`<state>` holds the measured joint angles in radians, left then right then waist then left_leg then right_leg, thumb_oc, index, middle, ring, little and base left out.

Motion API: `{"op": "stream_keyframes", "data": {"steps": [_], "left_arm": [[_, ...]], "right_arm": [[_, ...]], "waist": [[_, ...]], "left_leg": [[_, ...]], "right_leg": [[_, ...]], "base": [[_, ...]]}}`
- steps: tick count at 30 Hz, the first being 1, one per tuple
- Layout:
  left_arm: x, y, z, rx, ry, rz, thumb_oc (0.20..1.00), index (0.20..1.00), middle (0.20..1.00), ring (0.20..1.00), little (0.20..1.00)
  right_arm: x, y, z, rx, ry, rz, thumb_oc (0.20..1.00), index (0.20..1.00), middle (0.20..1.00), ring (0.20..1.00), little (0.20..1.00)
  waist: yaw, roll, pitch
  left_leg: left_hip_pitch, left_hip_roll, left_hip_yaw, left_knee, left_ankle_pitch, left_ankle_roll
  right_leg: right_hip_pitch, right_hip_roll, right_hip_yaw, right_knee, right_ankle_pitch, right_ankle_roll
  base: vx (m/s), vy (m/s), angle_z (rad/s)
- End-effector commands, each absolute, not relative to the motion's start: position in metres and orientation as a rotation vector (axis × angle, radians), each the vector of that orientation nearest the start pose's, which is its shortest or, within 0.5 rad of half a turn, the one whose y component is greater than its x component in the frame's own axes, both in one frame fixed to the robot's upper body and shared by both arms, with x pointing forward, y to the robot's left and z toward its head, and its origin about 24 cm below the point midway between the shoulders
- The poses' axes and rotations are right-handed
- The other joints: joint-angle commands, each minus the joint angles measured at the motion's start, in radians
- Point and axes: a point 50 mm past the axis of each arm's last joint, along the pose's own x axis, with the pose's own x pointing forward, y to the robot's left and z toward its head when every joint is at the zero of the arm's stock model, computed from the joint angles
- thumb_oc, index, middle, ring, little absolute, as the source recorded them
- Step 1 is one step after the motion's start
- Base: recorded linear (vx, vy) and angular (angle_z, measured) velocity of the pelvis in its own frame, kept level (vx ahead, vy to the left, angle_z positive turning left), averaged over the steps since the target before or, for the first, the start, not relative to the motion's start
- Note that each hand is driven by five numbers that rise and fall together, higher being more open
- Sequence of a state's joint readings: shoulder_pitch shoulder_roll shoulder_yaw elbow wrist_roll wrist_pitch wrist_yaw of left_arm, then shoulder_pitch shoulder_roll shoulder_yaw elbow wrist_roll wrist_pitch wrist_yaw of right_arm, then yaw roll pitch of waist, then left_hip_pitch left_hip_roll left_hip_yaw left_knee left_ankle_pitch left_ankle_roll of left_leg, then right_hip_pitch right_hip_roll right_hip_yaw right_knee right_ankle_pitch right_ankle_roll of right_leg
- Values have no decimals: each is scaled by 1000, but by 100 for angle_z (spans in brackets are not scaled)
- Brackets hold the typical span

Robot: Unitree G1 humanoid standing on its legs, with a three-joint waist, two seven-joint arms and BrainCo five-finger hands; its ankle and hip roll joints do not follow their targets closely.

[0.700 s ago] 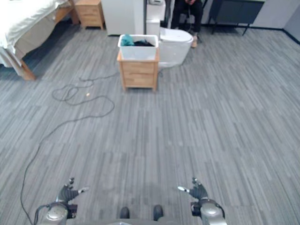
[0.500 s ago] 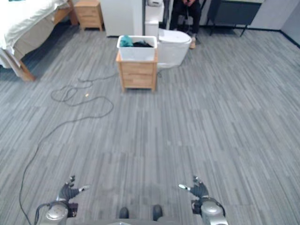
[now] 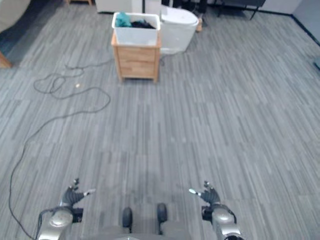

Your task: Grab the laundry basket,head to the washer,open it,put in the laundry and shut it.

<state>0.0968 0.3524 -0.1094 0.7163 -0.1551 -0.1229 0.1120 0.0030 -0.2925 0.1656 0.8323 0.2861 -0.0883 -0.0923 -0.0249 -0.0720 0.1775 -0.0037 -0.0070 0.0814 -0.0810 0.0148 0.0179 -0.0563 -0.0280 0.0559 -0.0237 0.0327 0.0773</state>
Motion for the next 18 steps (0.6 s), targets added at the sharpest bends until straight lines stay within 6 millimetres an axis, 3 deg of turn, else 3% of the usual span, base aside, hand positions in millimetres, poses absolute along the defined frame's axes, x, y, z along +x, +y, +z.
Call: {"op": "stream_keyframes", "data": {"steps": [1,4,5,8,14,16,17,18], "left_arm": [[173,274,-81,308,600,220,1000,1000,1000,1000,1000],[174,271,-82,315,601,207,1000,1000,1000,1000,1000],[175,270,-82,316,600,203,1000,1000,1000,1000,1000],[175,267,-84,313,606,187,1000,1000,1000,1000,1000],[179,260,-85,309,599,162,1000,1000,1000,1000,1000],[175,256,-88,312,612,148,1000,1000,1000,1000,1000],[175,257,-88,312,612,148,1000,1000,1000,1000,1000],[174,253,-90,306,616,126,1000,1000,1000,1000,1000]], "right_arm": [[194,-219,-98,-78,635,-165,1000,1000,1000,1000,1000],[199,-215,-95,-90,614,-141,1000,1000,1000,1000,1000],[202,-213,-93,-105,602,-125,1000,1000,1000,1000,1000],[205,-213,-90,-122,585,-107,1000,1000,1000,1000,1000],[193,-218,-95,-142,617,-119,1000,1000,1000,1000,1000],[183,-221,-101,-140,648,-128,1000,1000,1000,1000,1000],[183,-221,-101,-140,648,-128,1000,1000,1000,1000,1000],[179,-224,-103,-151,664,-136,1000,1000,1000,1000,1000]], "waist": [[6,-39,11],[-1,-38,26],[-7,-34,32],[-24,-27,39],[-54,-22,33],[-62,-11,10],[-64,-14,7],[-68,-2,-12]], "left_leg": [[-61,-80,-56,236,-181,36],[-33,-83,-60,225,-192,39],[3,-86,-51,208,-203,41],[68,-92,-62,183,-225,40],[177,-98,-122,161,-270,19],[194,-74,-138,182,-242,-17],[190,-77,-139,182,-238,-16],[181,-49,-141,230,-170,-61]], "right_leg": [[-60,-55,-13,262,-69,80],[-114,-44,-21,304,-47,77],[-154,-43,-55,285,-15,73],[-209,-35,-110,216,7,73],[-232,-32,-202,114,19,69],[-203,-9,-177,123,16,39],[-206,-13,-177,122,18,39],[-174,-7,-191,111,25,23]], "base": [[101,108,2],[135,70,6],[210,41,-5],[283,28,-17],[321,-63,34],[299,-113,70],[322,-167,77],[311,-182,70]]}}
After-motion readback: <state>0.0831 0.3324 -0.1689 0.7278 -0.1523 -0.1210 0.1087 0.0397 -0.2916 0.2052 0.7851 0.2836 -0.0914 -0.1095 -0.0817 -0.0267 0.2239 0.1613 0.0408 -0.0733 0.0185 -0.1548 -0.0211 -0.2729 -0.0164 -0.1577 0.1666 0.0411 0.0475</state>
